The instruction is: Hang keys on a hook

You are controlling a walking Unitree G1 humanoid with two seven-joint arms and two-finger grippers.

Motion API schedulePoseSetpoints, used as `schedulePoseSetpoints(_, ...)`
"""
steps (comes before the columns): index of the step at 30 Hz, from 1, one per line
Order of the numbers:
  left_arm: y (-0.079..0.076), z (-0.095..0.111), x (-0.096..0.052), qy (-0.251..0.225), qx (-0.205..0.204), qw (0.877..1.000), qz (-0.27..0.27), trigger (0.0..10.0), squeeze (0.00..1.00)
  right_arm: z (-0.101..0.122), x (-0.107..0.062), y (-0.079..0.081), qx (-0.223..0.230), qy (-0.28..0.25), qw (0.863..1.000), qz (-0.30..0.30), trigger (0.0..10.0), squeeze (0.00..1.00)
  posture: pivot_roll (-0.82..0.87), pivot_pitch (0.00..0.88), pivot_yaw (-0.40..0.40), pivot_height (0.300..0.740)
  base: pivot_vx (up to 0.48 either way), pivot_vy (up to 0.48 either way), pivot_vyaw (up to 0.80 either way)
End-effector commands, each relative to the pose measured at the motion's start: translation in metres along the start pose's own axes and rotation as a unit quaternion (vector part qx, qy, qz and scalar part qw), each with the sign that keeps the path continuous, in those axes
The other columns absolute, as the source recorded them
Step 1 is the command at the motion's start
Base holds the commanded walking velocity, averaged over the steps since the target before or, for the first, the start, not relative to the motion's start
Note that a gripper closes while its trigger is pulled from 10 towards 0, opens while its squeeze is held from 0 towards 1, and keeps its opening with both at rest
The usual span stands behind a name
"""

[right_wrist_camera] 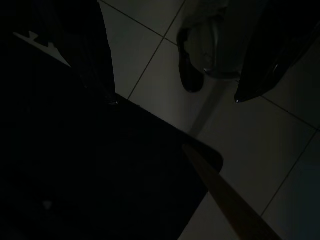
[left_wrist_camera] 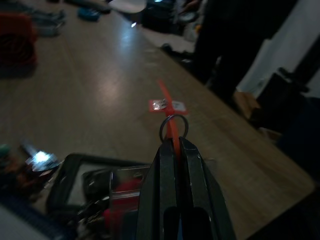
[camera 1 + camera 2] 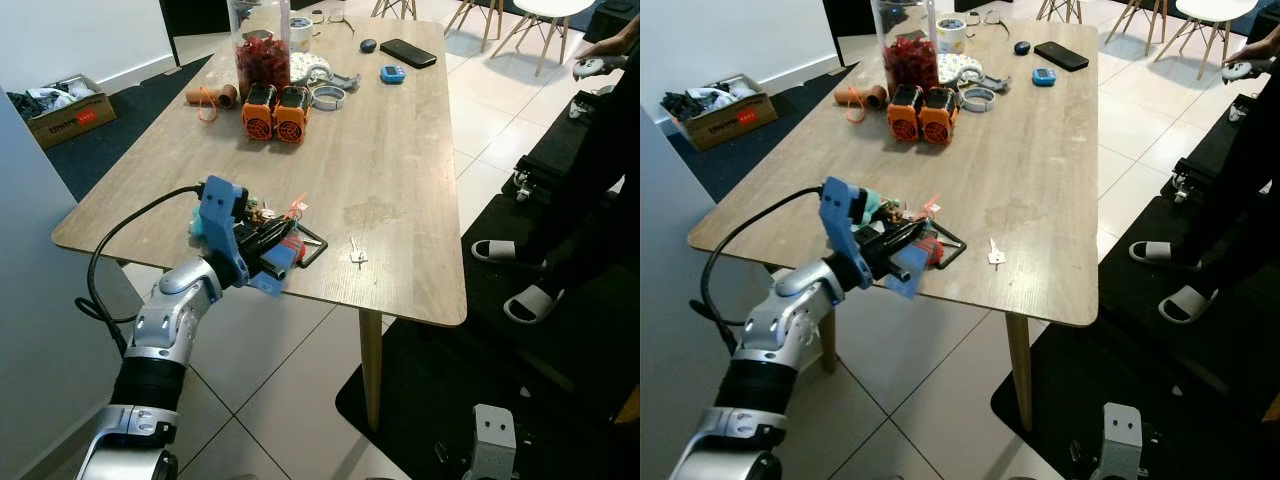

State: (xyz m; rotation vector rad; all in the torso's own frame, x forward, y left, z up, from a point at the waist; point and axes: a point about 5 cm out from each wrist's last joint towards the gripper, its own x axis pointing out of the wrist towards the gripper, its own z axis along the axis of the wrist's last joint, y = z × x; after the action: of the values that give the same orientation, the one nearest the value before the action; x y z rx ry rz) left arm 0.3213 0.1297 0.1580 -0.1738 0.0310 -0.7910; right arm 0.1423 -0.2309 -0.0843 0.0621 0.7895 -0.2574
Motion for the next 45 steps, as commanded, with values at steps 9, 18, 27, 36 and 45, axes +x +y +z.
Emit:
schedulePoseSetpoints(9,-0.002,-0.008,-0.043,0.053,0.03,0.988,-0.145,0.0,0.0,-0.005,-0.001,0.002,0.007,0.013,1.0,0.0,10.0,0.0,0.04,0.057,-0.002,0.74,0.0,0.0,0.0)
schedulePoseSetpoints(18,0.011,-0.076,-0.125,0.345,0.147,0.892,-0.253,0.0,0.0,-0.006,-0.001,0.0,0.005,0.015,1.0,-0.001,10.0,0.0,0.04,0.058,-0.005,0.74,0.0,0.0,0.0)
schedulePoseSetpoints(27,0.039,-0.144,-0.168,0.559,0.236,0.789,-0.098,0.0,0.0,-0.008,-0.002,0.001,0.003,0.019,1.0,0.0,10.0,0.0,0.03,0.057,0.0,0.74,0.0,0.0,0.0)
schedulePoseSetpoints(36,0.033,-0.199,-0.202,0.609,0.164,0.77,0.098,0.0,0.0,-0.01,-0.002,0.006,0.004,0.025,1.0,0.001,10.0,0.0,0.03,0.053,0.004,0.74,0.0,0.0,0.0)
schedulePoseSetpoints(45,0.01,-0.228,-0.211,0.479,-0.085,0.816,0.313,0.0,0.0,-0.019,-0.003,0.016,0.013,0.057,0.998,0.014,10.0,0.0,0.03,0.049,0.005,0.74,0.0,0.0,0.0)
